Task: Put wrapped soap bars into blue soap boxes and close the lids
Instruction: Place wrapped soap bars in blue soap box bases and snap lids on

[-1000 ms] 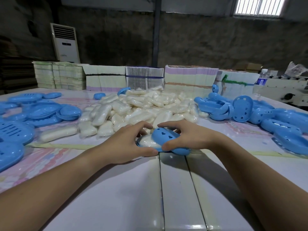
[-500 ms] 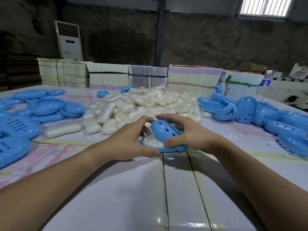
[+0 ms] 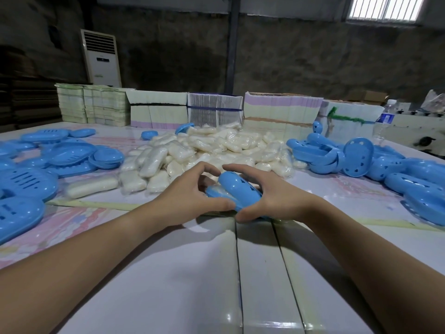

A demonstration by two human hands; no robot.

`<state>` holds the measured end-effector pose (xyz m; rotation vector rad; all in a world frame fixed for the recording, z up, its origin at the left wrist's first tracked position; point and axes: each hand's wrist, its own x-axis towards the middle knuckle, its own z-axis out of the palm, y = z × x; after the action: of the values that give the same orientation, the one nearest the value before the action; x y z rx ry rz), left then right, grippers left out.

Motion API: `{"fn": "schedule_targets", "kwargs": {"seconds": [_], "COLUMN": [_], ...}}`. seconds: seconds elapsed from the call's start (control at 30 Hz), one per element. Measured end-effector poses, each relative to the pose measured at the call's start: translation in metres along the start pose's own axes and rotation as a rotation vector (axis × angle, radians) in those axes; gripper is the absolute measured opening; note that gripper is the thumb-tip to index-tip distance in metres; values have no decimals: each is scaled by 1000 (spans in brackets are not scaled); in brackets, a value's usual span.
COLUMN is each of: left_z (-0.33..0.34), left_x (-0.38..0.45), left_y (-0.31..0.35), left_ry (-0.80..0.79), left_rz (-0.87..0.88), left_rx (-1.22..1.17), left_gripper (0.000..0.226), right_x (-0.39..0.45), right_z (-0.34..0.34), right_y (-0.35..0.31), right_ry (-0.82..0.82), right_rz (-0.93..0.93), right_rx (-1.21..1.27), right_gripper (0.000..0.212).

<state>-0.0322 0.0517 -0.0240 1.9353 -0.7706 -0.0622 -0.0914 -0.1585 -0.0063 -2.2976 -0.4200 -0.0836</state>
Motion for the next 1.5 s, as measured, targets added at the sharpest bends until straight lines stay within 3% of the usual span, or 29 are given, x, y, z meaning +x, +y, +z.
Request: {"fn": "schedule_targets", "kwargs": {"seconds": [0.23, 0.4, 0.67, 1.03, 1.5], "left_z": [-1, 5, 3, -3, -4], "left_x": [2, -1, 0, -2, 0], "left_y": [3, 5, 2, 4, 4], "left_ry": [30, -129, -159, -194, -161], "left_rz": [-76, -15, 11, 110, 151], "left_rx": [-187, -412, -258, -230, -139], "left_gripper": [73, 53, 47, 45, 51], "right_x": [2, 4, 5, 3, 1], "right_z": [9, 12, 16, 18, 17], "right_y": [-4, -8, -3, -6, -16], "right_ry": [154, 231, 61, 34, 2], "right_rz": [-66, -127, -49, -47, 12], "right_rx": [133, 209, 198, 176, 265], "right_gripper": [81, 82, 89, 103, 92]}}
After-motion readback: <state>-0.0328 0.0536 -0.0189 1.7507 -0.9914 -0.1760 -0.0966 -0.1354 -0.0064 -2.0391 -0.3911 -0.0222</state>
